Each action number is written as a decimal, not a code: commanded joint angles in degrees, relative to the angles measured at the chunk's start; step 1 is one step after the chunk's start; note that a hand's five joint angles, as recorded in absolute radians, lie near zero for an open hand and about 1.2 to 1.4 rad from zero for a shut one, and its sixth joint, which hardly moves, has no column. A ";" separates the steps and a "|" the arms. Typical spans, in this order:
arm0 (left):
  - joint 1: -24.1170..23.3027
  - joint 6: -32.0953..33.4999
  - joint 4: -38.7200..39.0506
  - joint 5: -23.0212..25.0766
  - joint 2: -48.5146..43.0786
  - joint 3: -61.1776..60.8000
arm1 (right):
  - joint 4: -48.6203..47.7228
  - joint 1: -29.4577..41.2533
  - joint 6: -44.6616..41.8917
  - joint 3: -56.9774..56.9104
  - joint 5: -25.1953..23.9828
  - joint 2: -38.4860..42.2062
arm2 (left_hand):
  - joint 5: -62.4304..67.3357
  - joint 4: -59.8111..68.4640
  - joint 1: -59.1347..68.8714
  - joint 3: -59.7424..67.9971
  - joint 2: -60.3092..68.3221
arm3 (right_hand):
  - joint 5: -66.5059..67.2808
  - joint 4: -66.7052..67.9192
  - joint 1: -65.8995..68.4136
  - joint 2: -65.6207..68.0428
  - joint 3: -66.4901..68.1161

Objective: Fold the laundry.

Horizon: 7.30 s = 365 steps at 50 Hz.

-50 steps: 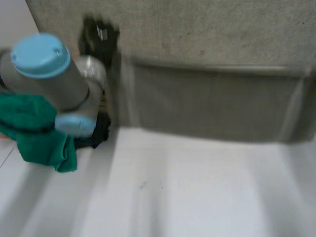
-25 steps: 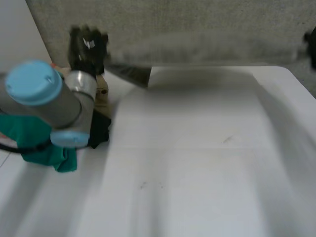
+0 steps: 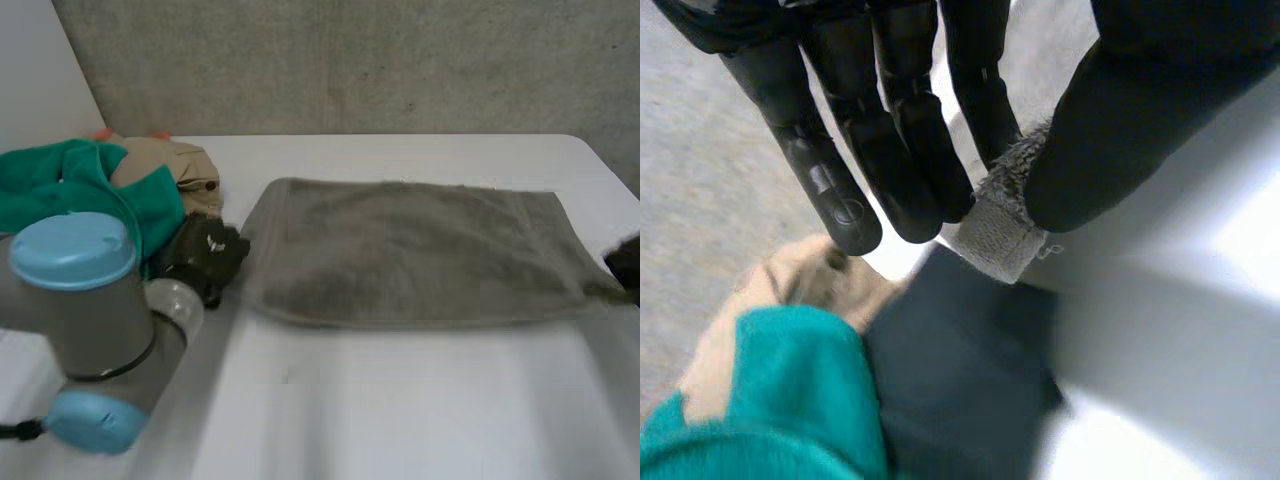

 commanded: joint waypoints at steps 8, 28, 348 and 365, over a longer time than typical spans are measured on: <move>-3.13 1.66 -11.39 -2.50 -0.12 0.26 | 4.25 -11.15 -15.85 10.99 -2.11 -5.93 | 14.38 11.09 14.86 11.66 11.45 | 13.06 11.71 25.43 12.85 12.18; -3.57 2.36 5.60 -6.10 -29.67 36.92 | -26.70 2.66 -4.49 -9.76 2.37 16.66 | 14.38 11.09 14.86 11.66 11.45 | 13.06 11.71 25.43 12.85 12.18; -11.31 -23.12 -5.04 3.30 -15.80 24.46 | -30.23 2.49 29.17 -52.85 26.98 45.16 | -54.23 -57.52 -53.75 -56.95 -57.16 | -56.94 -58.29 -44.57 -57.15 -57.82; -8.33 -23.83 -0.83 2.60 -3.23 22.26 | -55.61 0.02 30.22 -14.79 24.97 8.06 | -54.40 -57.69 -53.91 -57.11 -57.32 | -56.94 -58.29 -44.57 -57.15 -57.82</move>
